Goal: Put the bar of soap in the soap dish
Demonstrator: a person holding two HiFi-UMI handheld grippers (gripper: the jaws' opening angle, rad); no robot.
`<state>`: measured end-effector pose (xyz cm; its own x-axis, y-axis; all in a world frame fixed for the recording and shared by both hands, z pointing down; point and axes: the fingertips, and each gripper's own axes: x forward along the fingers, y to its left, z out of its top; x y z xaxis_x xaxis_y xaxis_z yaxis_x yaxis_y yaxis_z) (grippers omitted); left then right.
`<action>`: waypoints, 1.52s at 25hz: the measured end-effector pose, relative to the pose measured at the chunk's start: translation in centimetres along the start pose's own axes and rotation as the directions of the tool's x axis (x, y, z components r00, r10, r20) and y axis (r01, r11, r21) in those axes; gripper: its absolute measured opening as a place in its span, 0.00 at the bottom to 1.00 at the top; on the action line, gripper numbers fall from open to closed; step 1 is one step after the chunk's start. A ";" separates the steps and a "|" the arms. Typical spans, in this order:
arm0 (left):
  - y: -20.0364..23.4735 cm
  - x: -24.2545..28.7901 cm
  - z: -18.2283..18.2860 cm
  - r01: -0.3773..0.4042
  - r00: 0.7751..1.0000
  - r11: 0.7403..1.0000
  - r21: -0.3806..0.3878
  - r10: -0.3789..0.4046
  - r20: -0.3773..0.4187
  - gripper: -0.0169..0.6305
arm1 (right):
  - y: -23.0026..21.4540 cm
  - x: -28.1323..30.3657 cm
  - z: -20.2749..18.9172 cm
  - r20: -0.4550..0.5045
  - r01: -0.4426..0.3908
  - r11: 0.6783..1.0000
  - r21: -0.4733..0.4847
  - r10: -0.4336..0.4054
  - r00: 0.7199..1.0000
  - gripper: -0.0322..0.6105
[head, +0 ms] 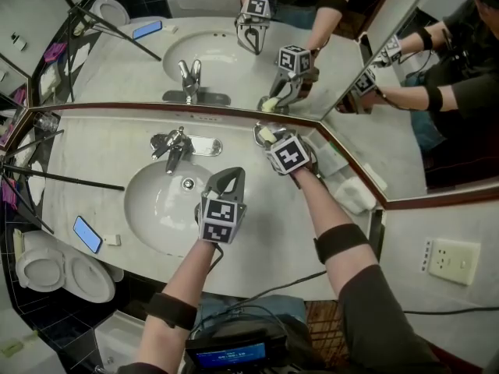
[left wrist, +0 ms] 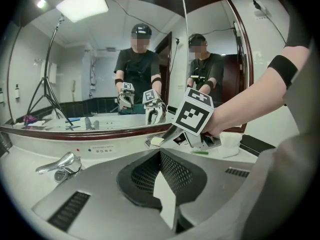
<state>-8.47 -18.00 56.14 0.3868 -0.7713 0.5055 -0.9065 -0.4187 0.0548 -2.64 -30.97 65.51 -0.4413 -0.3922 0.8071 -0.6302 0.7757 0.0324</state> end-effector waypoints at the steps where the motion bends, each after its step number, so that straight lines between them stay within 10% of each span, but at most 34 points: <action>1: 0.0 0.0 0.0 0.000 1.000 1.000 -0.002 0.000 -0.001 0.03 | -0.1 -0.2 0.0 0.010 0.007 1.000 0.003 -0.007 1.000 0.28; 9: 0.2 -0.5 0.1 0.004 1.000 1.000 -0.009 -0.004 0.005 0.03 | 0.0 -4.4 1.1 0.196 0.017 0.997 0.081 -0.033 0.980 0.28; 24: -1.5 -5.0 2.4 0.036 0.991 0.999 0.035 -0.041 0.130 0.03 | 6.3 -19.9 -2.3 0.536 -0.053 0.971 0.232 -0.082 0.840 0.28; 38: -4.3 -6.5 -0.3 0.076 0.995 0.993 0.094 -0.082 0.061 0.03 | 14.7 -14.2 -11.8 0.234 -0.066 0.994 0.085 0.044 0.971 0.28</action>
<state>-7.18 -11.00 52.89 0.4694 -0.7622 0.4458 -0.8545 -0.5193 0.0118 1.92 -8.16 61.49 -0.6061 -0.4626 0.6471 -0.6520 0.7549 -0.0711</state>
